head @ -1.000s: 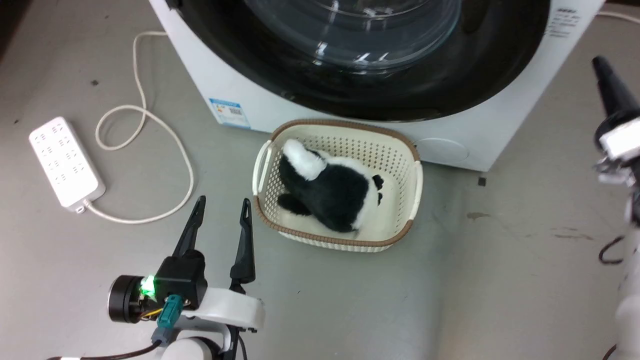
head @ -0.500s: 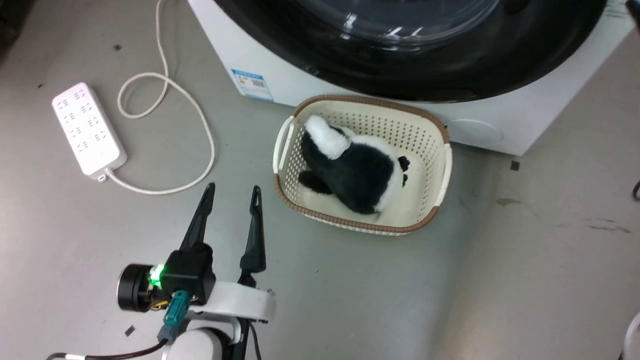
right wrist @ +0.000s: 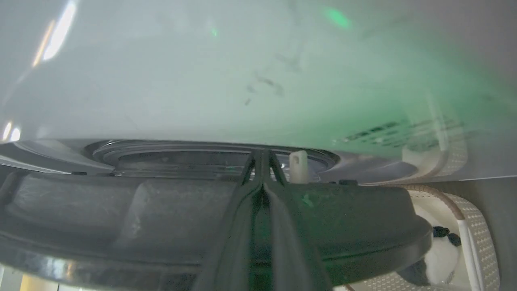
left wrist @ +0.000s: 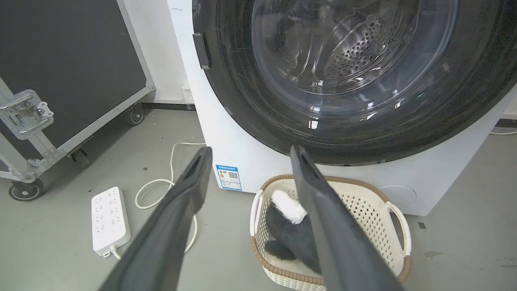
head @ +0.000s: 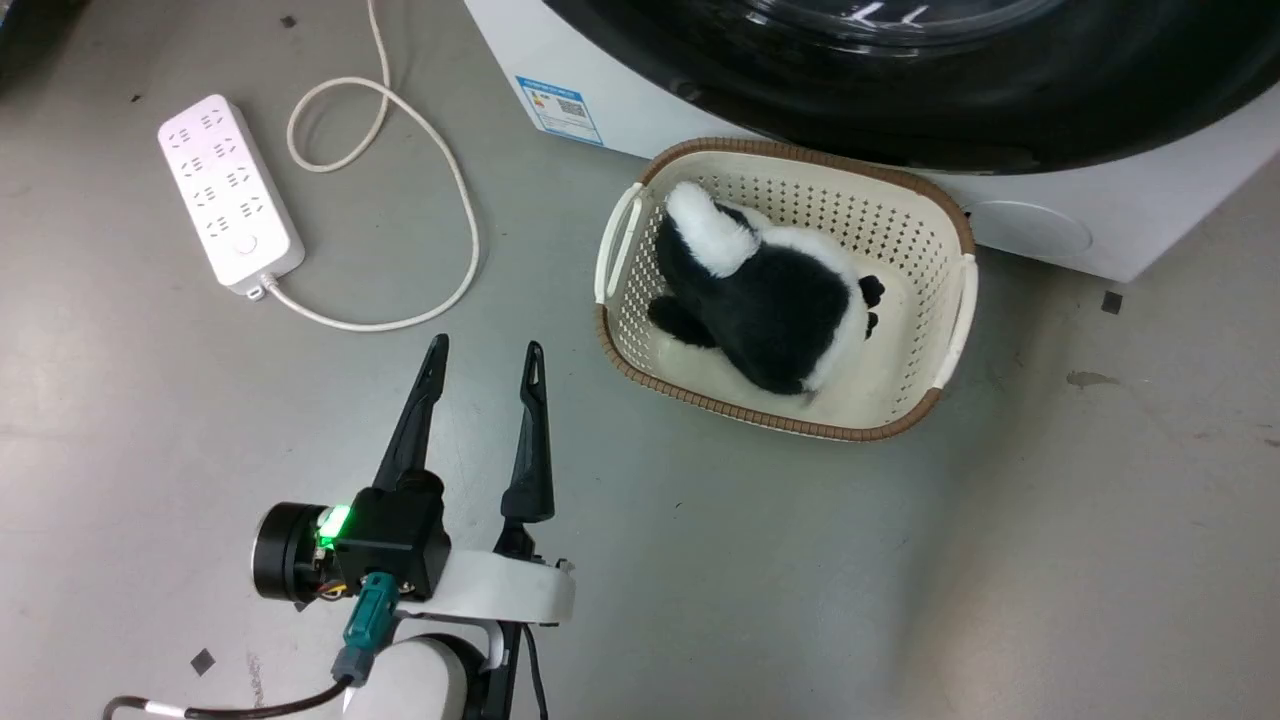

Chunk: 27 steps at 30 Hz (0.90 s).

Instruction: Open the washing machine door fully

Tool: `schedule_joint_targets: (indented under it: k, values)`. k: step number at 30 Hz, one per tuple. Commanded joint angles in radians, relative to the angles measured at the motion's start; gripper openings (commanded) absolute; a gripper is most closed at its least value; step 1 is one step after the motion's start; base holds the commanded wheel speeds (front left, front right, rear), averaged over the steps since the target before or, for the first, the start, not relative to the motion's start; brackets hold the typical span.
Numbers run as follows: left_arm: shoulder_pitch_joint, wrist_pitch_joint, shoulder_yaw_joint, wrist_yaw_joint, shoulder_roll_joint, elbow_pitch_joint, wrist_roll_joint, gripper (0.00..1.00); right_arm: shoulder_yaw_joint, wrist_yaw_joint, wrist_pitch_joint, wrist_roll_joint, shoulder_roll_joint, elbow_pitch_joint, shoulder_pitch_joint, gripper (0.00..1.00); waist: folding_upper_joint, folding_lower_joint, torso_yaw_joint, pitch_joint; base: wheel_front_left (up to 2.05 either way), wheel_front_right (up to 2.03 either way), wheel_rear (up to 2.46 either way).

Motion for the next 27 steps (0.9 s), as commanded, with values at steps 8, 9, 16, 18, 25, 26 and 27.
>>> schedule_joint_targets:
  k: [8,9,16,18,25,26,27]
  values:
    - [-0.015,-0.029,-0.027,0.021,0.001,0.013,-0.021,1.00,-0.068,0.001,0.172,0.002,0.027,0.026,0.027,0.00,-0.0001,0.0000,0.023,-0.039,0.00,0.00,0.00]
    - [-0.012,-0.031,-0.028,0.021,0.001,0.017,-0.024,1.00,-0.076,0.001,0.192,0.005,0.034,0.020,0.040,0.00,-0.0001,0.0000,0.024,-0.048,0.00,0.00,0.00]
    - [0.031,-0.035,-0.014,0.014,0.001,0.038,-0.044,1.00,-0.097,0.001,0.296,0.000,0.129,-0.090,0.215,0.00,-0.0001,0.0000,0.014,-0.149,0.00,0.00,0.00]
    - [0.044,-0.035,-0.008,0.006,0.001,0.049,-0.043,1.00,-0.098,0.001,0.323,0.000,0.157,-0.132,0.274,0.00,-0.0001,0.0000,0.012,-0.177,0.00,0.00,0.00]
    - [0.083,-0.035,-0.008,-0.033,0.001,0.122,-0.068,1.00,-0.058,0.001,0.417,0.069,0.198,-0.239,0.475,0.00,-0.0001,0.0000,0.020,-0.264,0.00,0.00,0.00]
    - [0.088,-0.035,-0.010,-0.038,0.001,0.128,-0.068,1.00,-0.037,0.001,0.420,0.102,0.198,-0.233,0.495,0.00,-0.0001,0.0000,0.022,-0.275,0.00,0.00,0.00]
    - [0.093,-0.035,-0.012,-0.042,0.001,0.133,-0.068,1.00,-0.012,0.001,0.418,0.138,0.198,-0.225,0.513,0.00,-0.0001,0.0000,0.023,-0.283,0.00,0.00,0.00]
